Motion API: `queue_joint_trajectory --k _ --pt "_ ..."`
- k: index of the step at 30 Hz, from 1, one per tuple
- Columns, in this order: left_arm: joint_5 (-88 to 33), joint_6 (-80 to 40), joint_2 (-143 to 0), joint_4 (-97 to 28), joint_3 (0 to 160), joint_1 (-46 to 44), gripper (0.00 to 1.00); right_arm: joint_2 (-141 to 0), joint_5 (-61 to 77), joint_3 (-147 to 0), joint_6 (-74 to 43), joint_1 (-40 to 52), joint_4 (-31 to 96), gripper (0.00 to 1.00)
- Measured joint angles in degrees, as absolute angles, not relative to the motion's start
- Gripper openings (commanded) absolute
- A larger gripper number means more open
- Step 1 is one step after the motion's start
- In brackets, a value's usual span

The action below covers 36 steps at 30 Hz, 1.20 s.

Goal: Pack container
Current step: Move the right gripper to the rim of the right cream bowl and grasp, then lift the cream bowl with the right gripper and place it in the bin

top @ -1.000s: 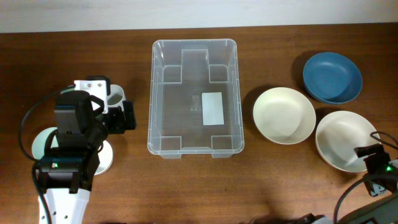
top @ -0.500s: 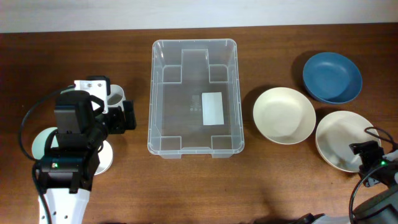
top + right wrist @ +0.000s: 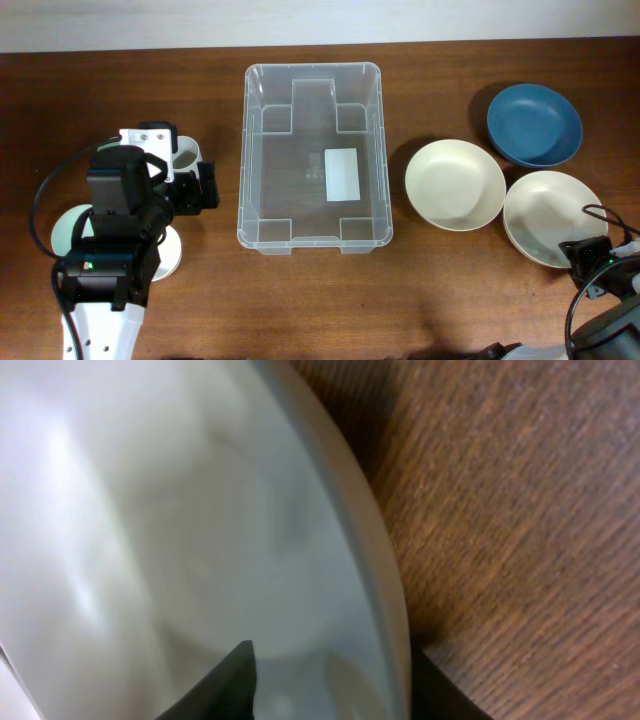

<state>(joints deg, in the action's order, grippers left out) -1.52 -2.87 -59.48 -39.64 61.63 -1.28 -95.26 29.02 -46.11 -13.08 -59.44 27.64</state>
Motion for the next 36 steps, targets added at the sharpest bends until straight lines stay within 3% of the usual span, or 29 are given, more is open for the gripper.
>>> queue_joint_trajectory --k 2,4,5,24,31,36 --pt "-1.5 -2.9 -59.5 -39.6 61.6 -1.3 1.0 -95.3 29.0 -46.1 -13.0 -59.4 27.9 0.22" --pt "-1.5 -2.9 -59.5 -39.6 61.6 -1.3 1.0 -95.3 29.0 -46.1 -12.9 -59.4 28.1 0.06" --pt "-1.5 -2.9 -59.5 -39.6 61.6 -1.3 1.0 -95.3 28.9 -46.1 -12.8 -59.4 28.1 0.04" --pt "-1.5 -2.9 -59.5 -39.6 61.6 -1.3 1.0 -93.6 28.6 -47.0 -14.0 -59.2 34.8 0.04" --pt "-1.5 -2.9 -59.5 -39.6 61.6 -1.3 1.0 -84.2 29.8 -58.2 -12.8 -57.2 46.4 0.04" --pt "-1.5 -2.9 -59.5 -39.6 61.6 -1.3 1.0 -79.2 30.3 -70.6 -9.5 -47.6 54.3 0.04"
